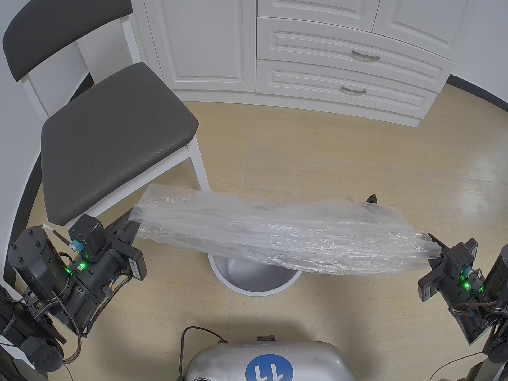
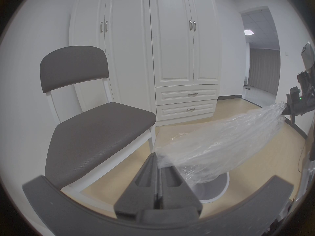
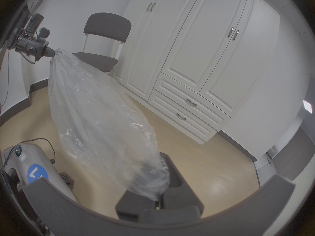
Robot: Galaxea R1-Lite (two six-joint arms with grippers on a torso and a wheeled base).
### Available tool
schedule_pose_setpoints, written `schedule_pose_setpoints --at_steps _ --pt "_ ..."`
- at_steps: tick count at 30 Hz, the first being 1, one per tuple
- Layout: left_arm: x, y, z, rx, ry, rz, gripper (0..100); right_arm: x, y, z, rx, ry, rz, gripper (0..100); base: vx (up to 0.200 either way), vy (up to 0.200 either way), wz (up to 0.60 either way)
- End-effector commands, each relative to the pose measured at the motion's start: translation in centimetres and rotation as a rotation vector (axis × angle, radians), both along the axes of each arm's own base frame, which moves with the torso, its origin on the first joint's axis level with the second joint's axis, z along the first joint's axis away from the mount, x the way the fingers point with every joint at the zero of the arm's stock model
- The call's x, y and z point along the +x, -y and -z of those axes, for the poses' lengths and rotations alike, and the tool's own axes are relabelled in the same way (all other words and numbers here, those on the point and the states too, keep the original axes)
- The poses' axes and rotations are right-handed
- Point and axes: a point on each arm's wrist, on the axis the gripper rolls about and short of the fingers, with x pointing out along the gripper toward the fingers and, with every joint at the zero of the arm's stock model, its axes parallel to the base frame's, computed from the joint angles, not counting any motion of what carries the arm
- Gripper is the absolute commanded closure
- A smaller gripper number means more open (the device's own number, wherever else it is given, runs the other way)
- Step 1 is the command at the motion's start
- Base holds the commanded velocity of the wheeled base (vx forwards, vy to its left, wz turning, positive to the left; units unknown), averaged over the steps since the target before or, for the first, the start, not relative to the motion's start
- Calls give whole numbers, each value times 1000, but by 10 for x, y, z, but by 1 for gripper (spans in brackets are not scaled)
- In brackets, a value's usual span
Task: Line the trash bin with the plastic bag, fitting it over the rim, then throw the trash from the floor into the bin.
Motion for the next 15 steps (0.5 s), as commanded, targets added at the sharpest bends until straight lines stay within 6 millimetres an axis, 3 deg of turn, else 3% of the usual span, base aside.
schedule_pose_setpoints --at_steps 1,15 --pt "1 -2 0 3 0 -10 100 1 1 3 -13 -13 11 100 0 0 0" --pt "8 -9 1 16 1 -58 100 -3 12 9 -86 -87 45 100 0 0 0"
